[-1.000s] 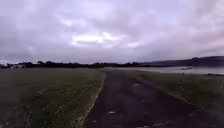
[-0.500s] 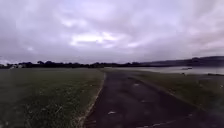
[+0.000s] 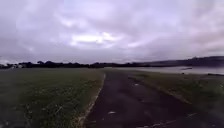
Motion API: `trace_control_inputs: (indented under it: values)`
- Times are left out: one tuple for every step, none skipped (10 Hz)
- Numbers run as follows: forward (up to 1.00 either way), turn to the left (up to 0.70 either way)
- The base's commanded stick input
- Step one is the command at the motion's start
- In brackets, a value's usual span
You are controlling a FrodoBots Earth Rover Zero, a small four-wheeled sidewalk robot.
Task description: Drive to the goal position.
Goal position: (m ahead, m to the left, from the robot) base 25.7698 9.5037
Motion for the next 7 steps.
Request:
trace_control_inputs:
  values:
    - [0.85,0.0]
    - [0.85,0.0]
    - [0.85,0.0]
    - [0.85,0.0]
    - [0.85,0.0]
    - [0.85,0.0]
    - [0.85,0.0]
